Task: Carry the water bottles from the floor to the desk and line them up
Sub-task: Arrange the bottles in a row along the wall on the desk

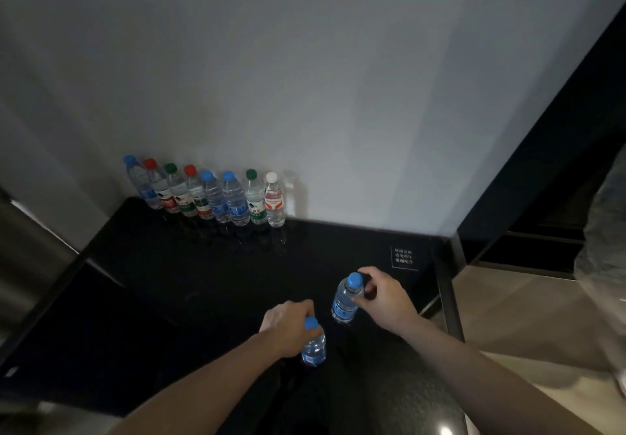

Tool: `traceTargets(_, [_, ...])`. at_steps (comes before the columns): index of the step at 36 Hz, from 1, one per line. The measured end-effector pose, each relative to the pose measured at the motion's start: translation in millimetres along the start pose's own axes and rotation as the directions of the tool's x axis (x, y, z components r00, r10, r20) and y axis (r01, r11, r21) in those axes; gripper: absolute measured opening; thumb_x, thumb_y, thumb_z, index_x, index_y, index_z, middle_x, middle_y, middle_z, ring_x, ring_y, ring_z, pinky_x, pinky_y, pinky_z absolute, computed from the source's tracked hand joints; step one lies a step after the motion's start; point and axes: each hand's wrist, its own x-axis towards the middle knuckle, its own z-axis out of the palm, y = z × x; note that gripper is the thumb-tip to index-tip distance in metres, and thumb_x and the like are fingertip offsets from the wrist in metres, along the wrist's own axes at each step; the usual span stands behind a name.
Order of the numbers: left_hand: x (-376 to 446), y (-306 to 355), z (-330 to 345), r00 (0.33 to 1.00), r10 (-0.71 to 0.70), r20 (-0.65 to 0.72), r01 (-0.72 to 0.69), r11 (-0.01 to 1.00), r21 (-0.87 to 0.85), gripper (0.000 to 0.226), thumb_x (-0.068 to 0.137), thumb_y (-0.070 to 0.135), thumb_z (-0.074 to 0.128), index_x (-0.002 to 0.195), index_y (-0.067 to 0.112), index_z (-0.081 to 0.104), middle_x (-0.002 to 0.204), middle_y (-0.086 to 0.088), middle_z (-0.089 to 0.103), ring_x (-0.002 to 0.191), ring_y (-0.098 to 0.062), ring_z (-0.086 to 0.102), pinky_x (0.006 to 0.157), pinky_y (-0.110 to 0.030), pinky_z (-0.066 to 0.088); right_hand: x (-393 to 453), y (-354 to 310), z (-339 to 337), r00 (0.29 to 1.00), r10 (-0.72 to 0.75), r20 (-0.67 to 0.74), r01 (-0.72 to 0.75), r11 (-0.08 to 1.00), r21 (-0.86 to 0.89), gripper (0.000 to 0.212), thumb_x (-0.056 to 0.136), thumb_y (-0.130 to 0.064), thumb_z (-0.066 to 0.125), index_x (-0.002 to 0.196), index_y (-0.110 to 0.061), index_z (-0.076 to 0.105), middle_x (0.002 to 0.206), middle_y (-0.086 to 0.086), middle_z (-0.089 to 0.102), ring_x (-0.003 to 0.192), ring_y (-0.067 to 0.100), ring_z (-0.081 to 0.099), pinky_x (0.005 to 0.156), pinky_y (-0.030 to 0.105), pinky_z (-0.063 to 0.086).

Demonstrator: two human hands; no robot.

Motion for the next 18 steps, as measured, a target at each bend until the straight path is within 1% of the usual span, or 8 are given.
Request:
traceTargets(3, [2,7,2,1.0,0.016,0.013,-0.016,1.0,0.016,0.028,0.086,0.055,0.065,0.101,0.034,0.054,0.097,0.008,0.064,0.085,-0.01,0.062,0.07,-0.028,0.051,-14,9,8,0.994,0.11,0.016,-0.11,0.994,-0.015,0.072,0.086,-0.03,0.08,0.146,-0.028,0.041,0.11,-0.011,0.058,0.102,0.006,0.058,0.087,0.024,0.048])
traceTargets(6, [5,10,-1,0.998,0.032,0.061,-0.035,0.998,0.049,0.034,0.083,0.059,0.067,0.1,0.032,0.057,0.094,0.008,0.063,0.082,-0.01,0.061,0.066,-0.028,0.048,-32,18,23,0.983,0.172,0.067,-0.173,0.985,0.005,0.068,0.085,-0.018,0.08,0.14,-0.03,0.043,0.106,-0.015,0.056,0.098,0.002,0.059,0.086,0.022,0.053])
traceTargets(9, [6,13,-8,0.985,0.06,0.164,-0.076,0.993,0.091,0.038,0.083,0.06,0.067,0.105,0.03,0.059,0.095,0.008,0.063,0.084,-0.01,0.062,0.069,-0.028,0.051,-49,26,40,0.976,0.179,0.126,-0.18,0.984,0.001,0.061,0.086,-0.022,0.079,0.135,-0.032,0.045,0.103,-0.013,0.056,0.088,0.002,0.061,0.07,0.016,0.047])
traceTargets(11, [7,15,-14,0.965,0.064,0.253,-0.089,0.992,0.089,0.036,0.087,0.056,0.067,0.108,0.028,0.058,0.091,0.006,0.066,0.079,-0.01,0.066,0.067,-0.027,0.053,-58,31,48,0.971,0.177,0.163,-0.179,0.984,-0.006,0.058,0.087,-0.023,0.079,0.134,-0.032,0.046,0.103,-0.012,0.056,0.085,0.003,0.063,0.065,0.016,0.047])
traceTargets(13, [7,18,-21,0.939,0.033,0.342,-0.066,0.994,0.084,0.037,0.088,0.054,0.066,0.112,0.027,0.057,0.085,0.0,0.072,0.068,-0.01,0.07,0.064,-0.025,0.056,-65,35,54,0.965,0.178,0.195,-0.18,0.984,-0.006,0.055,0.087,-0.024,0.079,0.132,-0.033,0.048,0.103,-0.011,0.056,0.085,0.005,0.064,0.066,0.017,0.05])
traceTargets(14, [8,20,-27,0.932,0.016,0.361,-0.065,0.991,0.121,0.04,0.088,0.055,0.066,0.115,0.026,0.057,0.086,-0.002,0.075,0.068,-0.012,0.071,0.066,-0.026,0.058,-68,36,55,0.961,0.18,0.21,-0.182,0.983,-0.01,0.054,0.087,-0.024,0.079,0.131,-0.033,0.048,0.104,-0.011,0.057,0.087,0.005,0.064,0.068,0.018,0.051])
traceTargets(16, [11,28,-40,0.955,0.027,0.295,-0.103,0.963,0.248,0.052,0.087,0.06,0.064,0.123,0.025,0.056,0.098,-0.001,0.073,0.081,-0.016,0.07,0.072,-0.03,0.056,-71,37,57,0.956,0.182,0.232,-0.181,0.983,-0.028,0.053,0.087,-0.027,0.078,0.131,-0.034,0.049,0.105,-0.012,0.057,0.09,0.004,0.063,0.071,0.018,0.051])
traceTargets(18, [16,41,-52,0.986,0.111,0.127,-0.142,0.953,0.269,0.058,0.087,0.062,0.062,0.13,0.025,0.05,0.108,0.0,0.065,0.091,-0.017,0.064,0.072,-0.032,0.051,-71,37,58,0.952,0.181,0.248,-0.178,0.983,-0.035,0.053,0.087,-0.029,0.078,0.131,-0.035,0.049,0.107,-0.012,0.056,0.092,0.004,0.063,0.076,0.02,0.053])
